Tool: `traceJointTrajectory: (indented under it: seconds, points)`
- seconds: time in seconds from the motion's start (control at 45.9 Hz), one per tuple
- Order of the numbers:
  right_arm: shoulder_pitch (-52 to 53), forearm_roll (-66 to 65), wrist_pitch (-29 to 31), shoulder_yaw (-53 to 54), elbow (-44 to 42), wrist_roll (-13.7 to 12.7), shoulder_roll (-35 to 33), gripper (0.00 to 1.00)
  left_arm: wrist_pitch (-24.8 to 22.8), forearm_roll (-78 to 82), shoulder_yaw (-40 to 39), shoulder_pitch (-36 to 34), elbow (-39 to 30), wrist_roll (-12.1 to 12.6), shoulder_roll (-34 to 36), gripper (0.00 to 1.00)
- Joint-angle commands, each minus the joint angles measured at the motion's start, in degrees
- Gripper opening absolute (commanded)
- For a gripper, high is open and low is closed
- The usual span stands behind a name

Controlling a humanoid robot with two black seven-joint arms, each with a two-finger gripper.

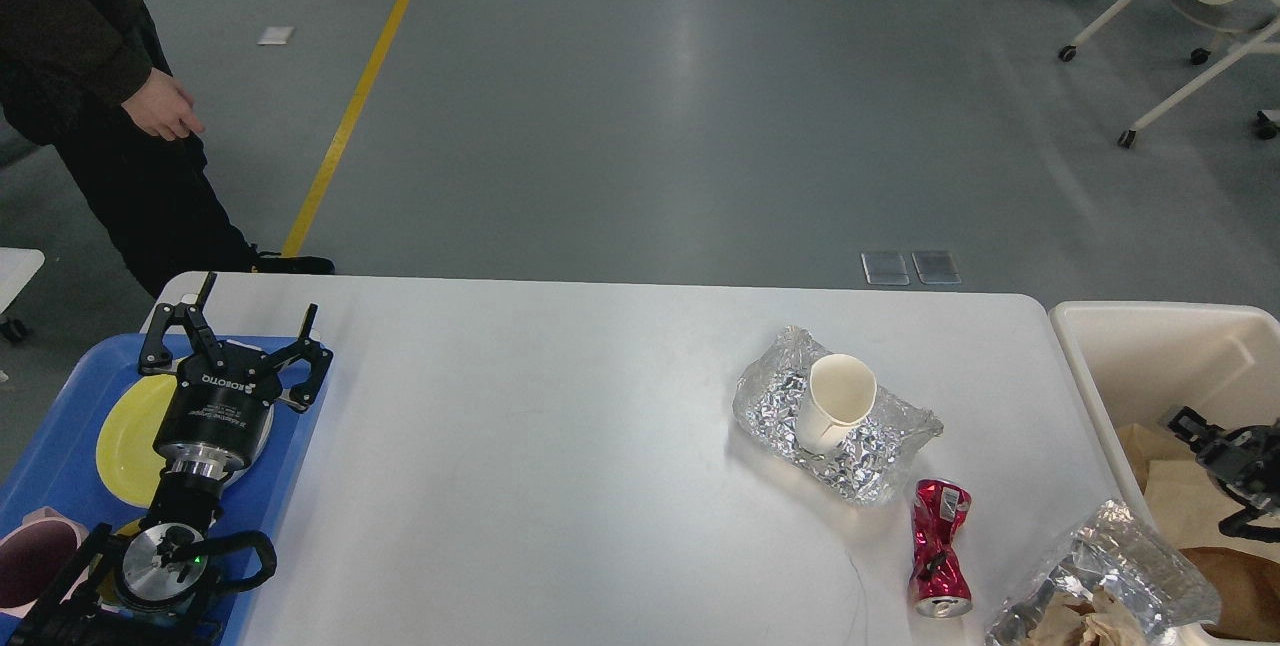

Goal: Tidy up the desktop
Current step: 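Open the right gripper in the bin to release the bag, then move the right gripper over the white paper cup on the foil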

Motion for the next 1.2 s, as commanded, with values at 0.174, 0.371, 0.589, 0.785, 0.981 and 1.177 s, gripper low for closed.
traceJointTrajectory:
  seconds: [0.174,0.371,0.589,0.785,0.981,1.177]
  points:
    - [26.4,-0.9,15.8,-14.8,19.1,-0.6,-5.5,1.00,0.0,0.0,0.0,0.0,0.0,0.1,0.0,0.96]
    - [51.0,-0.8,26.9,-31.4,34.5,-0.7,0.9,1.00,0.0,0.0,0.1,0.0,0.0,0.1,0.0,0.96]
    - [73.3,-0.7,41.5,-33.3,48.0,-0.8,4.6,1.00,0.0,0.0,0.0,0.0,0.0,0.0,0.0,0.96]
    - [92.0,-0.8,46.2,-27.3,66.9,-0.9,5.0,1.00,0.0,0.0,0.0,0.0,0.0,0.0,0.0,0.96]
    - [103.6,0.3,46.6,-23.0,77.2,-0.9,10.2,1.00,0.0,0.0,0.0,0.0,0.0,0.0,0.0,0.96]
    - [104.3,1.2,45.2,-22.8,77.0,-0.7,13.2,1.00,0.0,0.0,0.1,0.0,0.0,0.1,0.0,0.96]
